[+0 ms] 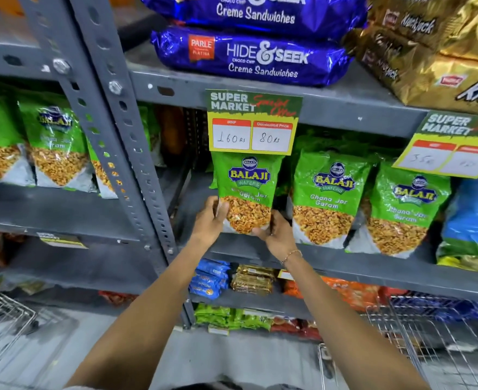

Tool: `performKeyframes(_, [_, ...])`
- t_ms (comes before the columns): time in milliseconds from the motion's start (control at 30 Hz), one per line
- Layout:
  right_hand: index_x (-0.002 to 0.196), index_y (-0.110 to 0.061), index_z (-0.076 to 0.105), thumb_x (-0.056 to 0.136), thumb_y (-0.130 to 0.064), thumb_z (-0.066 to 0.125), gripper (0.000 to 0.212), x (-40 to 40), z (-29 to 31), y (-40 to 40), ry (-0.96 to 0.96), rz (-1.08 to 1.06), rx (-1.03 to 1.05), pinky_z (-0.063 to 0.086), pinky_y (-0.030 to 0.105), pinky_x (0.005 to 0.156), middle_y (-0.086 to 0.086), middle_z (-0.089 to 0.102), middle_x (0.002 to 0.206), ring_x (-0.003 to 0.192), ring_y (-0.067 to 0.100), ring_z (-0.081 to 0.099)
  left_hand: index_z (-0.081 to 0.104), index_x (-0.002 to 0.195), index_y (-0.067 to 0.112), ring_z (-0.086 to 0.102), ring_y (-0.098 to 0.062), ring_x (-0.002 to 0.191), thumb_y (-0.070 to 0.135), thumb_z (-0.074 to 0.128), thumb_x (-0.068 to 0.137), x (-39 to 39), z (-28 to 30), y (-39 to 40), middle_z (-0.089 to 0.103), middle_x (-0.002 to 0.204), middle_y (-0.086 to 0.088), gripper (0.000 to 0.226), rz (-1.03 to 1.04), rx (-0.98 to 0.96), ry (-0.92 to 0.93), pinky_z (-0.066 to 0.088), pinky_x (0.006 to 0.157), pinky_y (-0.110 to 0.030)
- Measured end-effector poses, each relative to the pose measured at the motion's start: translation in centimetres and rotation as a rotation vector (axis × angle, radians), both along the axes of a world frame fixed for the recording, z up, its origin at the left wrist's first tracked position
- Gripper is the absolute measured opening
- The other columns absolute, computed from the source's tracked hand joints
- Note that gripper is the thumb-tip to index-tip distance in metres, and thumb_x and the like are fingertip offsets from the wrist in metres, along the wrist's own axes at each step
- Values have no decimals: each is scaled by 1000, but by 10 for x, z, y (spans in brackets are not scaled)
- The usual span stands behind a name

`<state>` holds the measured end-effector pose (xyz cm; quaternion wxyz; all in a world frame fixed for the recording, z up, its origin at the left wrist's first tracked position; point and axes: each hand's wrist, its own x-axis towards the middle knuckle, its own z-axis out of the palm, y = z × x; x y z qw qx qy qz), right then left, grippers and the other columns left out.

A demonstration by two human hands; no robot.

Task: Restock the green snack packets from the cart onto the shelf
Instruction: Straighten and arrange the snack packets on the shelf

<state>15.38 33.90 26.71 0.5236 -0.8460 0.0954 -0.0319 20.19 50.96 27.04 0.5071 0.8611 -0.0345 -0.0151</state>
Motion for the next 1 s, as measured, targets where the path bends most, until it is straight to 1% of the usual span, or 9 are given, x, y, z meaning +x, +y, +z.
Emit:
performKeyframes(167, [127,-13,44,74,-19,74,61,-9,-4,1,-4,-19,12,43,44,103,6,56,129,120,21,50,42,105,14,61,-29,85,87,32,61,-9,4,2,66,94,-16,85,-50,-4,-54,48,73,-43])
performKeyframes(333, [133,-5,35,80,-18,69,64,-9,5,-1,61,9,58,41,42,101,18,54,128,120,33,49,39,121,13,59,-27,105,48,58,80,-7,11,-6,63,116,-10,57,-114,-28,29,40,77,-30])
performKeyframes(500, [140,-9,26,66,-55,73,98,-1,11,-3,118,60,124,37,45,110,6,45,142,129,22,43,26,133,14,53,-28,118,43,68,75,2,18,-9,54,133,-10,78,-111,-40,56,42,90,-35])
performKeyframes(600, [131,-8,40,80,-36,66,64,-2,25,2,26,27,200,43,40,104,1,53,127,119,18,50,20,137,16,51,-25,120,40,67,78,10,29,-11,49,138,-9,79,-46,-120,-14,40,92,-34])
performKeyframes(700, [124,-8,48,83,-36,62,52,12,36,2,-70,-35,276,49,31,96,6,60,120,114,20,55,31,131,16,55,-18,113,44,64,79,21,42,-12,55,131,-9,68,-5,-228,-88,46,98,-41])
performKeyframes(833, [132,-8,40,73,-59,61,81,34,42,2,-127,-123,273,39,43,109,11,50,138,129,23,44,52,102,11,64,-25,89,61,59,71,39,53,-11,67,102,-15,59,68,-257,-135,53,81,-49])
performKeyframes(867, [129,-6,42,76,-50,64,72,38,46,3,-140,-160,275,41,40,106,10,55,132,124,21,48,52,92,8,62,-26,78,60,59,72,43,54,-12,67,92,-19,56,87,-242,-171,51,73,-49])
performKeyframes(933, [113,-4,51,79,-26,69,44,42,52,2,-174,-245,319,46,30,83,4,60,91,90,16,54,48,76,4,50,-20,65,54,61,75,49,56,-12,62,76,-24,51,123,-202,-217,44,58,-43])
performKeyframes(1000, [94,-8,52,77,-14,72,27,48,52,2,-233,-303,361,35,21,62,-3,35,62,62,11,34,47,70,5,47,-18,62,41,64,79,51,60,-15,59,68,-20,41,143,-179,-253,35,54,-35])
